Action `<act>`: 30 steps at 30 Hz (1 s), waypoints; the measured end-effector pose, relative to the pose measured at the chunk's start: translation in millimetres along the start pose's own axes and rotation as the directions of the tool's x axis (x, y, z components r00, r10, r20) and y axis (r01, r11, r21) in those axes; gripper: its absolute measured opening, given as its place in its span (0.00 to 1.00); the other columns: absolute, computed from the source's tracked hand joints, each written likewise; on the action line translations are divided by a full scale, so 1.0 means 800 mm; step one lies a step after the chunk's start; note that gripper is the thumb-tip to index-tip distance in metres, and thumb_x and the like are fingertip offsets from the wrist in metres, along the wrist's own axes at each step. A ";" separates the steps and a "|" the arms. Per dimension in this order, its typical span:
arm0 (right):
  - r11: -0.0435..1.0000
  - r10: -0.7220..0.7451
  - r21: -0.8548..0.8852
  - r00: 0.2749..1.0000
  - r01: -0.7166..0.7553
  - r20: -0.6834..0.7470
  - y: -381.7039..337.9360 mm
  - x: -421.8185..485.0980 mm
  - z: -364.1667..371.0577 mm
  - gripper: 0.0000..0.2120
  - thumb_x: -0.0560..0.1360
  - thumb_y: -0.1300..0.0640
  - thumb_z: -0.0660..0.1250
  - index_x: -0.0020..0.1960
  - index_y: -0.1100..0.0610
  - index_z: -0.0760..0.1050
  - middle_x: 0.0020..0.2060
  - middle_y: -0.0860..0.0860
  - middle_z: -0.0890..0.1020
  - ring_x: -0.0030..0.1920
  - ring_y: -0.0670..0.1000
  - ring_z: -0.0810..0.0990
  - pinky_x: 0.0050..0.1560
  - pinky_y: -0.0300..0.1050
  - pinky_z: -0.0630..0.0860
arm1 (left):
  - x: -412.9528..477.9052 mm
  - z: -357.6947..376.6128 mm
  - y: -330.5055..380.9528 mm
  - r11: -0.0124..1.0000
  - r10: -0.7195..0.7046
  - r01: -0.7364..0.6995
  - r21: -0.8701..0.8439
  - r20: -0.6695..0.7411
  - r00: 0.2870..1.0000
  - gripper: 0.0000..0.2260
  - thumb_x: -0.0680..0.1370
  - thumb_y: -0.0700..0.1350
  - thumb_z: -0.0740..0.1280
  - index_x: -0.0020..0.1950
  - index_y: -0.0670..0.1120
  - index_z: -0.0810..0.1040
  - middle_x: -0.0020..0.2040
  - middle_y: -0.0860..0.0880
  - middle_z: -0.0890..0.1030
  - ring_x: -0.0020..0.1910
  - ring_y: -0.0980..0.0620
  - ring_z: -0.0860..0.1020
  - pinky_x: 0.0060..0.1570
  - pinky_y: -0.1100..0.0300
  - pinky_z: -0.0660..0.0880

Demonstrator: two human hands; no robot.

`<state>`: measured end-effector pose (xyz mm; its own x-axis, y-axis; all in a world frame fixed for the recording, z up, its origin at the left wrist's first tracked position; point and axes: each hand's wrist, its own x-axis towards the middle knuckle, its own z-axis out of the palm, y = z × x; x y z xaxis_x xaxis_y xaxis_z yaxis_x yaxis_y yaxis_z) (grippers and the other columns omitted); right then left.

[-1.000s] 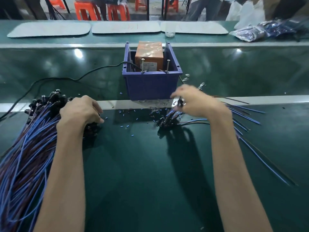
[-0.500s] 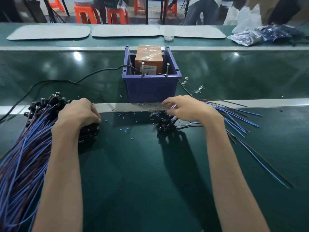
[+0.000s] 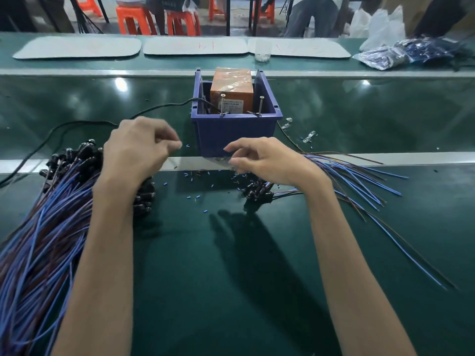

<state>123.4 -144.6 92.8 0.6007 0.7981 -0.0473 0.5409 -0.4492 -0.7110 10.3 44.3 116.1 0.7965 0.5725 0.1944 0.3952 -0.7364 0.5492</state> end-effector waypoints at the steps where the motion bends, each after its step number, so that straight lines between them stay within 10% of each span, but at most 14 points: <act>1: 0.999 -0.020 0.043 1.000 0.020 0.004 -0.004 0.000 0.003 0.14 0.79 0.54 0.64 0.65 0.53 0.73 0.46 0.44 0.82 0.45 0.42 0.82 0.44 0.33 0.73 | -0.003 0.003 0.012 0.996 0.055 -0.058 -0.073 -0.047 0.997 0.03 0.73 0.46 0.73 0.42 0.54 0.83 0.41 0.51 0.81 0.46 0.48 0.79 0.52 0.53 0.76; 7: 0.912 -0.121 0.378 0.985 0.159 -0.122 -0.020 0.002 0.016 0.10 0.77 0.68 0.62 0.57 0.63 0.75 0.46 0.54 0.83 0.45 0.49 0.82 0.52 0.52 0.79 | -0.027 0.033 0.078 0.837 0.290 -0.310 -0.451 -0.114 0.950 0.07 0.74 0.40 0.72 0.47 0.51 0.83 0.46 0.52 0.82 0.45 0.56 0.80 0.49 0.66 0.75; 11: 0.897 -0.108 0.383 0.950 0.219 -0.292 -0.016 0.004 0.014 0.09 0.78 0.69 0.61 0.56 0.71 0.76 0.49 0.66 0.82 0.45 0.53 0.80 0.50 0.57 0.80 | -0.039 0.047 0.099 0.772 0.177 -0.266 -0.577 -0.207 0.962 0.04 0.77 0.43 0.70 0.48 0.51 0.81 0.48 0.53 0.79 0.47 0.57 0.78 0.54 0.60 0.76; 15: 0.856 -0.045 0.450 0.903 0.255 -0.427 -0.020 0.008 0.016 0.07 0.80 0.64 0.62 0.49 0.66 0.77 0.45 0.65 0.82 0.46 0.57 0.81 0.54 0.63 0.77 | -0.050 0.047 0.127 0.177 -0.290 0.160 -0.971 0.103 0.951 0.09 0.79 0.42 0.63 0.39 0.50 0.77 0.36 0.55 0.78 0.36 0.58 0.74 0.42 0.63 0.72; 20: 0.747 0.067 0.581 0.833 0.323 -0.549 -0.021 0.010 0.005 0.09 0.82 0.59 0.57 0.45 0.59 0.72 0.40 0.54 0.84 0.42 0.50 0.84 0.46 0.41 0.80 | -0.061 0.060 0.138 -0.358 -0.345 0.601 -0.714 0.700 0.626 0.12 0.79 0.52 0.58 0.42 0.46 0.74 0.42 0.49 0.76 0.45 0.52 0.73 0.48 0.56 0.65; 25: 0.586 0.080 0.699 0.829 0.409 -0.553 -0.021 0.002 -0.010 0.13 0.84 0.54 0.50 0.45 0.57 0.65 0.31 0.51 0.83 0.33 0.52 0.84 0.40 0.47 0.80 | -0.050 0.059 0.128 -0.520 -0.347 0.523 -0.675 0.726 0.593 0.23 0.81 0.56 0.51 0.66 0.39 0.68 0.62 0.42 0.76 0.63 0.45 0.74 0.64 0.52 0.63; 30: 0.532 0.091 0.725 0.821 0.438 -0.564 -0.017 0.001 -0.020 0.14 0.84 0.54 0.50 0.44 0.58 0.67 0.22 0.48 0.70 0.22 0.47 0.67 0.25 0.39 0.66 | -0.031 0.041 0.106 -0.560 -0.429 0.289 -0.777 0.570 0.701 0.18 0.83 0.53 0.48 0.54 0.43 0.71 0.44 0.46 0.81 0.46 0.48 0.79 0.52 0.56 0.70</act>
<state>126.1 -144.4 113.4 0.8742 0.3881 0.2918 0.1242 0.4022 -0.9071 38.9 -44.0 131.0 0.6494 0.5114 -0.5628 -0.3464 0.8578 0.3798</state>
